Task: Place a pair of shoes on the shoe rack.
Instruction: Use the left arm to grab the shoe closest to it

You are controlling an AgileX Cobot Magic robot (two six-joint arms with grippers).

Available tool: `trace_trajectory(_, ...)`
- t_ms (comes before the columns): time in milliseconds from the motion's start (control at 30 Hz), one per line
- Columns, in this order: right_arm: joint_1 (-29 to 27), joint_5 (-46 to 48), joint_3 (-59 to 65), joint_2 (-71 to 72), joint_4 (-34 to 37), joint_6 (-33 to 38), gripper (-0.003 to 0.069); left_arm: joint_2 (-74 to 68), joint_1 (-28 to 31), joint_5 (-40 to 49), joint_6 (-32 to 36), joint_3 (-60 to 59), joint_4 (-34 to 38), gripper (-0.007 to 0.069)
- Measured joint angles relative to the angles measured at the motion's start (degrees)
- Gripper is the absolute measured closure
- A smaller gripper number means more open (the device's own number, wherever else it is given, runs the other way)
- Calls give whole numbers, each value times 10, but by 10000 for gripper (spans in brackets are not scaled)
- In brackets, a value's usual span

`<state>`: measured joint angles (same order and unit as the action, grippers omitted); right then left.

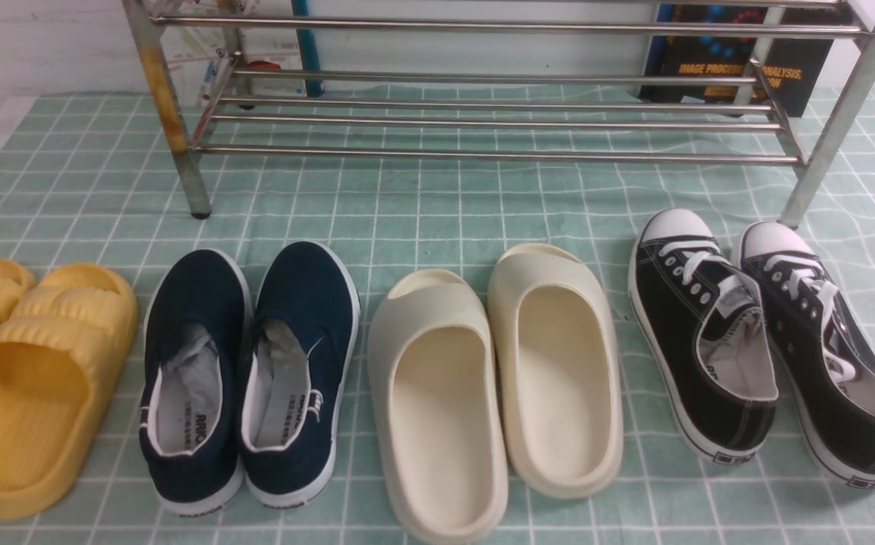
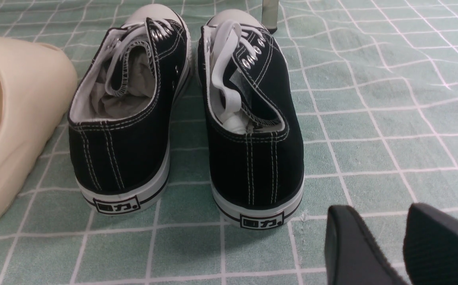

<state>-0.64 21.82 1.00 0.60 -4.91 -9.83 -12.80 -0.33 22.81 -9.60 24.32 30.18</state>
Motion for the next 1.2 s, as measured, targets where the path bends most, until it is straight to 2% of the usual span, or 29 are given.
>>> trace_trajectory(67,0,0,0,0,0,0,412,-41,0,37,-1,32,-39,637)
trace_trajectory(100,0,0,0,0,0,0,412,-97,0,105,-9,82,-114,638)
trace_trajectory(133,0,0,0,0,0,0,412,-132,0,147,-19,111,-156,638)
trace_trajectory(167,0,0,0,0,0,0,412,-139,0,147,-22,111,-164,638)
trace_trajectory(233,0,0,0,0,0,0,412,-226,0,267,-59,192,-271,638)
trace_trajectory(300,0,0,0,0,0,0,412,-289,0,338,-80,239,-343,638)
trace_trajectory(400,0,0,0,0,0,0,412,-371,0,419,-91,299,-417,638)
trace_trajectory(467,0,0,0,0,0,0,412,-419,-2,446,-94,329,-442,638)
trace_trajectory(633,0,0,0,0,0,0,412,-514,-23,441,-97,353,-443,638)
trace_trajectory(800,0,0,0,0,0,0,412,-616,-55,409,-97,355,-380,609)
trace_trajectory(867,0,0,0,0,0,0,412,-650,-59,390,-97,355,-353,568)
trace_trajectory(1033,0,0,0,0,0,0,412,-714,-60,324,-99,355,-292,394)
trace_trajectory(1200,0,0,0,0,0,0,412,-765,-61,303,-99,356,-290,258)
